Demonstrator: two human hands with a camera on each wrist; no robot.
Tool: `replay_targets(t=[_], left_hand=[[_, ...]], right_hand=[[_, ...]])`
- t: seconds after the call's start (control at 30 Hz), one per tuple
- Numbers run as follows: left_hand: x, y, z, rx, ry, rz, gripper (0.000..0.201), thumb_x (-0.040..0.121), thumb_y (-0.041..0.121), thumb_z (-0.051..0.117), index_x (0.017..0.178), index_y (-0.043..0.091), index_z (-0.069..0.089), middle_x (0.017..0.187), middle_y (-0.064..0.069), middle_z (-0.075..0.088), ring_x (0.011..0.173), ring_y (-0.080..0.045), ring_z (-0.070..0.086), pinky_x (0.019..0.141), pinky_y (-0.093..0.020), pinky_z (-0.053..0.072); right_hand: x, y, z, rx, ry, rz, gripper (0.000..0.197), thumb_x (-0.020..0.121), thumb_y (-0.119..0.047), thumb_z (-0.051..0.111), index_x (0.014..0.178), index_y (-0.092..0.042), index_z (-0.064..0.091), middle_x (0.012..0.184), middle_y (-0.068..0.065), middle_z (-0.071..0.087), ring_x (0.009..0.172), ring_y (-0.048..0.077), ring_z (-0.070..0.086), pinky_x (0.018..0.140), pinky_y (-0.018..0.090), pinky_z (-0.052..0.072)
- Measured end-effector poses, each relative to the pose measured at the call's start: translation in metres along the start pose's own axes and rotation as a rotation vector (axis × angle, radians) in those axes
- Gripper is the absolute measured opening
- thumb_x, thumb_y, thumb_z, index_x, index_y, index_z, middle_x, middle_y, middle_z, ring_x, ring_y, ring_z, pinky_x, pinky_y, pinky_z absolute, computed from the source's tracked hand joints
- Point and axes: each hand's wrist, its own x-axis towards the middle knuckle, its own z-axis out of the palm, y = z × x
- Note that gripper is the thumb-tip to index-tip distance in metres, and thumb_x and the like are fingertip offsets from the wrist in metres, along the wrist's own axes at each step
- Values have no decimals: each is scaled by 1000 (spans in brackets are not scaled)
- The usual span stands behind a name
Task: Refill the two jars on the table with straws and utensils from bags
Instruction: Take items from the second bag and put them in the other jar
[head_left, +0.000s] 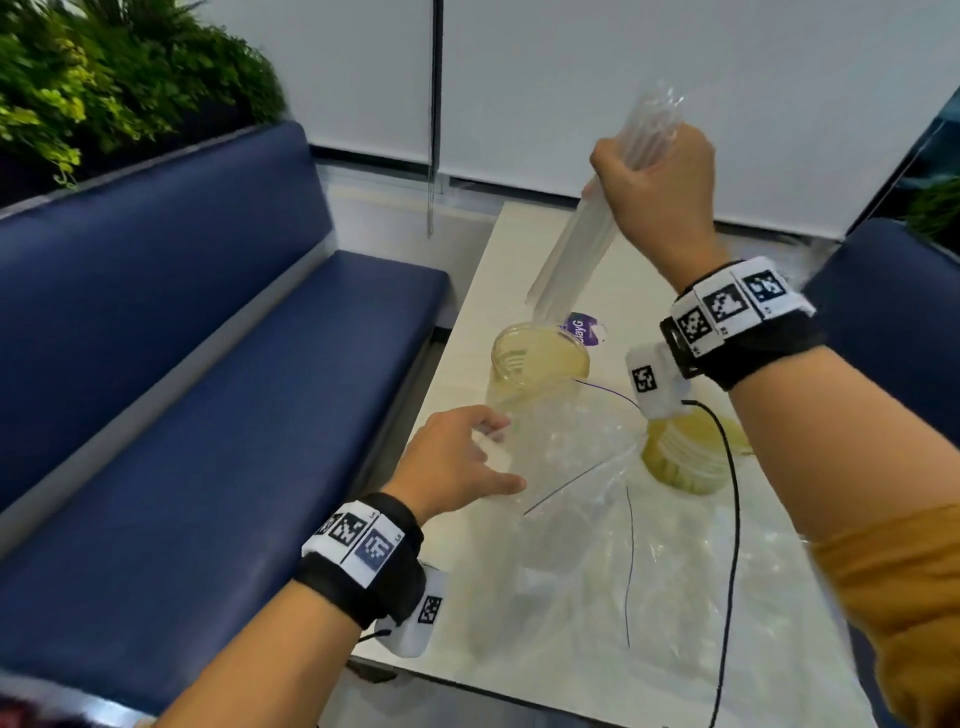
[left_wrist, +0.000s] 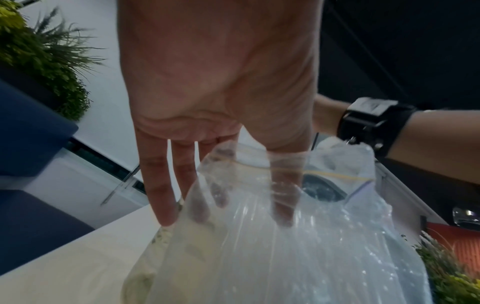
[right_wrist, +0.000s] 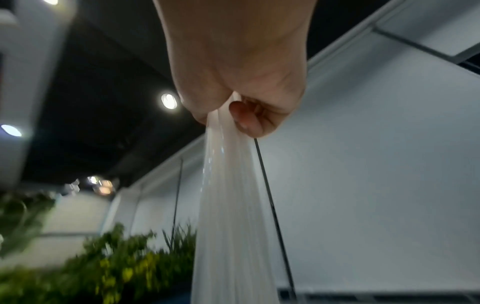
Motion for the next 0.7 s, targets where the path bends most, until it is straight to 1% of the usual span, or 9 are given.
replay_targets(t=[0.07, 0.1, 0.23, 0.33, 0.4, 0.47, 0.53, 0.6, 0.7], left_hand=[[-2, -4, -5, 42, -4, 4, 73, 58, 49, 91, 124, 37, 62, 107, 23, 66, 84, -1, 67, 81, -35, 60], [-2, -5, -8, 70, -11, 7, 73, 59, 50, 90, 125, 38, 61, 109, 23, 65, 84, 0, 66, 82, -34, 60], [-7, -11, -18, 138, -16, 4, 70, 65, 47, 89, 128, 38, 59, 111, 25, 64, 85, 1, 65, 85, -34, 58], [-11, -15, -22, 161, -8, -6, 70, 66, 46, 88, 129, 37, 58, 113, 23, 65, 85, -2, 65, 85, -34, 58], [-13, -17, -23, 153, -4, -15, 72, 65, 46, 88, 131, 36, 59, 112, 23, 65, 85, -3, 66, 83, -33, 59], [-15, -16, -23, 151, -2, -14, 73, 65, 46, 88, 131, 36, 59, 113, 23, 65, 84, -3, 66, 83, -33, 59], [-16, -14, -23, 151, -6, -11, 73, 66, 45, 88, 132, 35, 58, 114, 22, 65, 84, -5, 66, 84, -33, 59], [-16, -11, -21, 153, -6, -4, 73, 67, 45, 88, 132, 35, 58, 115, 22, 65, 84, -5, 65, 84, -33, 58], [-15, -10, -18, 158, 5, -1, 73, 67, 49, 87, 133, 35, 57, 115, 23, 64, 84, -3, 65, 83, -31, 58]], right_hand=[[-9, 25, 22, -89, -90, 27, 36, 79, -42, 56, 56, -14, 53, 55, 2, 62, 46, 13, 49, 48, 29, 37], [-15, 37, 32, -125, -147, 44, 40, 79, -45, 54, 58, -12, 56, 58, 6, 63, 47, 14, 47, 49, 29, 38], [-37, 77, 60, -261, -346, 118, 52, 84, -63, 55, 78, -12, 67, 76, 2, 70, 70, 21, 64, 69, 37, 54], [-48, 96, 68, -305, -498, 199, 64, 77, -74, 58, 82, -11, 69, 77, 4, 70, 75, 25, 68, 74, 41, 58], [-53, 101, 70, -277, -654, 340, 63, 75, -70, 69, 93, -9, 69, 77, 7, 73, 72, 27, 74, 68, 42, 63], [-57, 103, 69, -242, -810, 511, 64, 75, -57, 79, 114, -9, 63, 97, 8, 75, 72, 21, 77, 62, 37, 63], [-57, 102, 65, -270, -887, 599, 81, 74, -52, 83, 135, -8, 54, 120, 8, 68, 75, 19, 77, 64, 35, 63], [-54, 97, 58, -360, -907, 592, 96, 71, -51, 86, 146, -9, 44, 129, 8, 64, 80, 21, 77, 73, 40, 64], [-50, 81, 41, -572, -899, 456, 100, 69, -53, 86, 149, -15, 41, 140, 7, 56, 104, 25, 69, 89, 45, 59]])
